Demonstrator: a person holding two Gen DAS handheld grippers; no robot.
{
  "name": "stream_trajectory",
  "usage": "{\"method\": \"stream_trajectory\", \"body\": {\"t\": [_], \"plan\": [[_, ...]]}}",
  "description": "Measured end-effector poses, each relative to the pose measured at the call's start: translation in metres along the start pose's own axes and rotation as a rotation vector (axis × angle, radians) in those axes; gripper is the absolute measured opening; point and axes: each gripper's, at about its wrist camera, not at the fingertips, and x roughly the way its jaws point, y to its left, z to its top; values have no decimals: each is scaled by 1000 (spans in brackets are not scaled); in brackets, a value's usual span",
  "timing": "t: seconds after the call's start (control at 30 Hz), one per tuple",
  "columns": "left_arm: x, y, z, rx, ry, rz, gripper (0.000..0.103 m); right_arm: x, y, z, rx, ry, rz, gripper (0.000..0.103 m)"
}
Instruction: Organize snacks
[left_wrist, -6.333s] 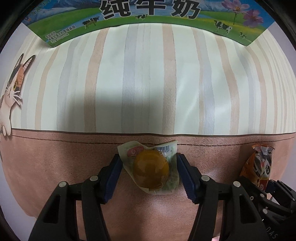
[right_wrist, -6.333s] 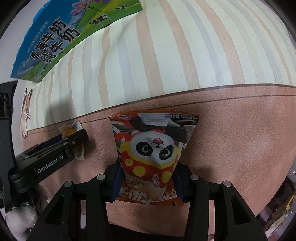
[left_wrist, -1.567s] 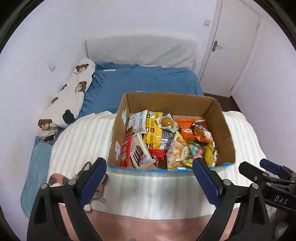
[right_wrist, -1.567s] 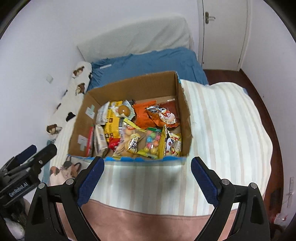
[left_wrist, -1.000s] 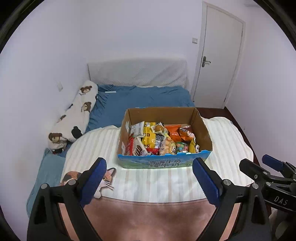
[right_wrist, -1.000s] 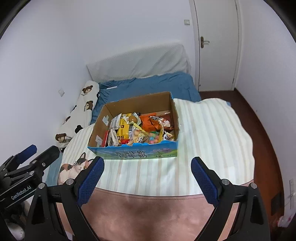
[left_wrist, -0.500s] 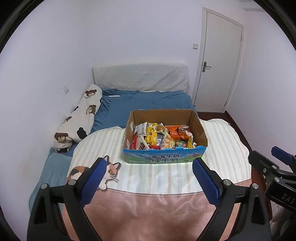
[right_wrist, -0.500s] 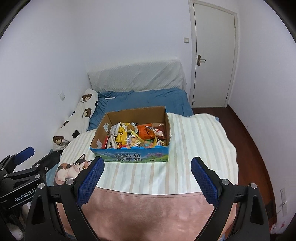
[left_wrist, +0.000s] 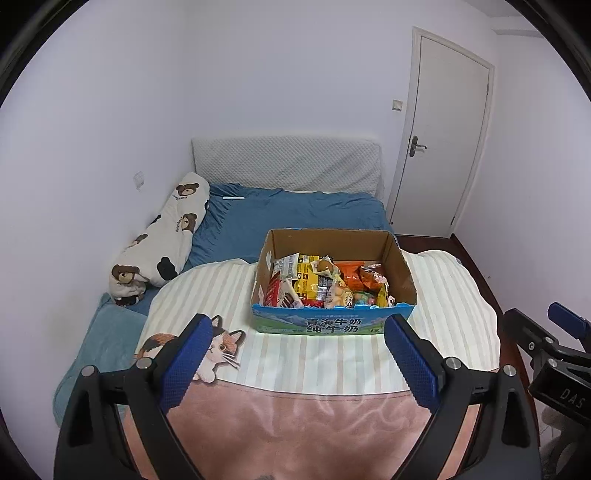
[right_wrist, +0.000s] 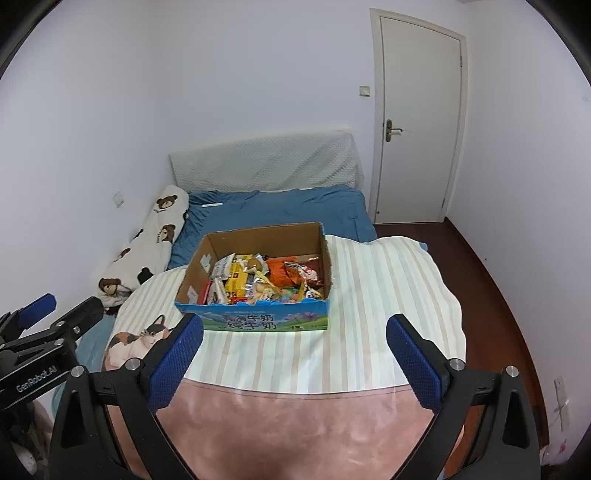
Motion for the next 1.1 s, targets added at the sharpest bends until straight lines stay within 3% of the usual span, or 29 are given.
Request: {"method": "stream_trajectory", "body": {"t": [0.1,0.67,1.1], "plan": [[12,-1,4,9,8,13,103,12,-3,3,13,2,-16,101],[114,-11,16,28,154,34,103,118,-10,23,30,86,-95,101],[158,-14,27,35,190,45,103,174,-10,28,36,142,-139,101]]}}
